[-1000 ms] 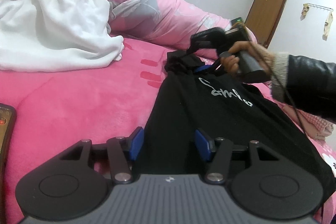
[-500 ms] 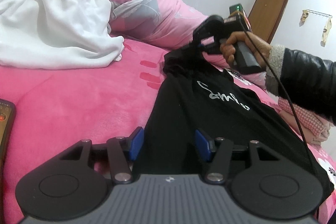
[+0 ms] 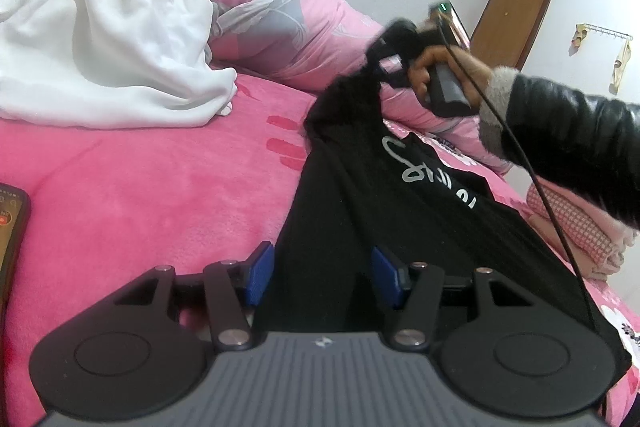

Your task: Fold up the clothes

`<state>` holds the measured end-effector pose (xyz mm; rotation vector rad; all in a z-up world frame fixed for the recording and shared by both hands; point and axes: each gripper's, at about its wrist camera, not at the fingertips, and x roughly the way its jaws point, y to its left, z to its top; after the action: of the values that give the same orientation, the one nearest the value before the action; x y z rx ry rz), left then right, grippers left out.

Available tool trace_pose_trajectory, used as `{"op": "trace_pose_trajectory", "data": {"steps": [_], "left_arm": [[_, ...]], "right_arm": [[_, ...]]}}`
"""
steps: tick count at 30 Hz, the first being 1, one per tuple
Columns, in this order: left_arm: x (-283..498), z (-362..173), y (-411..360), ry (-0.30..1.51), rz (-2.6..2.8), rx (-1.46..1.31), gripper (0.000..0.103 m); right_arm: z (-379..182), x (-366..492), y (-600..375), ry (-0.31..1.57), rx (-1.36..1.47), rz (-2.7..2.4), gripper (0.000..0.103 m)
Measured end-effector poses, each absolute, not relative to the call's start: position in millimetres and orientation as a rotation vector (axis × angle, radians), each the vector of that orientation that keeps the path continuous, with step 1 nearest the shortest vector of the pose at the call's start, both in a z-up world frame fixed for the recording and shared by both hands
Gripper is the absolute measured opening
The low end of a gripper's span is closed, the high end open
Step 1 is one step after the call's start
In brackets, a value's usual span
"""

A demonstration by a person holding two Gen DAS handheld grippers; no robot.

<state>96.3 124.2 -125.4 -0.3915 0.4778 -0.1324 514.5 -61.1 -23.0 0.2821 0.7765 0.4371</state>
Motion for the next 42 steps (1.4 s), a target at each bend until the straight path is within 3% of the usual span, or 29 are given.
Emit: {"op": "trace_pose_trajectory", "data": {"steps": [9, 15, 17, 20, 26, 28, 29, 30, 31, 33, 37, 42], "left_arm": [[97.1, -125.3, 123.3, 0.478, -0.13, -0.389, 0.055], [97.0, -125.6, 123.6, 0.478, -0.131, -0.391, 0.055], [96.9, -125.6, 124.0, 0.477, -0.132, -0.393, 0.056], [96.7, -125.4, 124.2, 0.477, -0.132, -0.395, 0.055], [95.8, -126.3, 124.8, 0.472, -0.135, -0.404, 0.055], [95.8, -126.6, 125.7, 0.471, -0.138, -0.411, 0.055], [95.7, -126.7, 126.2, 0.469, -0.139, -0.415, 0.056], [95.2, -126.7, 127.1, 0.466, -0.143, -0.421, 0.056], [94.2, -126.5, 128.5, 0.46, -0.149, -0.432, 0.056], [88.6, -125.5, 134.8, 0.433, -0.175, -0.478, 0.056], [72.8, -113.0, 138.1, 0.408, -0.184, -0.473, 0.061], [64.6, -101.8, 128.5, 0.538, -0.065, -0.346, 0.057]], "right_arm": [[-63.5, 507.7, -155.9, 0.84, 0.717, 0.286, 0.009], [-42.1, 470.3, -153.9, 0.791, 0.645, 0.378, 0.031], [-37.3, 458.6, -147.8, 0.797, 0.57, 0.389, 0.033], [-40.3, 443.8, -140.4, 0.837, 0.47, 0.402, 0.048], [-69.1, 430.1, -127.6, 1.005, 0.387, 0.418, 0.054], [-74.8, 426.7, -125.1, 1.004, 0.369, 0.424, 0.053], [-75.4, 424.4, -123.8, 0.986, 0.352, 0.428, 0.043], [-75.4, 422.9, -122.7, 0.968, 0.336, 0.428, 0.019], [-74.4, 422.0, -122.5, 0.954, 0.32, 0.422, 0.01], [-71.6, 419.7, -127.7, 0.92, 0.336, 0.415, 0.004], [-59.4, 415.5, -140.0, 0.842, 0.371, 0.421, 0.003], [-37.2, 412.0, -148.4, 0.746, 0.387, 0.46, 0.002]]}}
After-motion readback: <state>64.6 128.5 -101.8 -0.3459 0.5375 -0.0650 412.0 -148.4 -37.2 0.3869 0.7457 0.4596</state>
